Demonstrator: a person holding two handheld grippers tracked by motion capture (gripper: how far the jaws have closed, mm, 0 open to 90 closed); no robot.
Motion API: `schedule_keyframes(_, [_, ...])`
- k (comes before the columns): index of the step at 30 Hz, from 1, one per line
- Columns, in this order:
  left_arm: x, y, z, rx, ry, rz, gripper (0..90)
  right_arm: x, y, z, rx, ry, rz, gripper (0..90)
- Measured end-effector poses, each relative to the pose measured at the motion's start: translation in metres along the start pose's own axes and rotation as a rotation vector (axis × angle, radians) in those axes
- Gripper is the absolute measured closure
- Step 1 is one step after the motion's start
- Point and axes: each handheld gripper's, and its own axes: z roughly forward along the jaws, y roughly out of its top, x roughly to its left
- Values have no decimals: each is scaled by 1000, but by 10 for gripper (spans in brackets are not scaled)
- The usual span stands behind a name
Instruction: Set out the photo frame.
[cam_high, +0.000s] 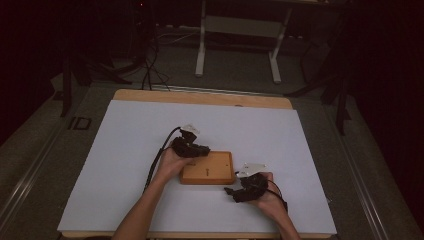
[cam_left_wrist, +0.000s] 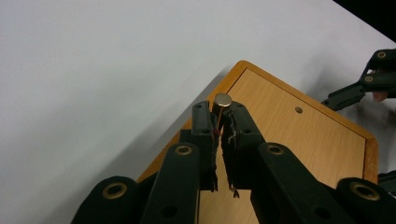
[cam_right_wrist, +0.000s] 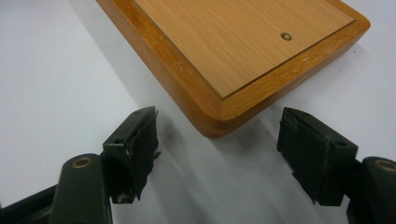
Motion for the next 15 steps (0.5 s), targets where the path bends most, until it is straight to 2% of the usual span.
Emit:
schedule_keyframes(10, [3, 1, 2, 9, -14, -18, 848, 0, 1, 4, -34, -34, 12, 334])
schedule_keyframes(15, [4, 2, 2, 24, -17, -13, 849, -1, 1, 7, -55, -49, 23, 345])
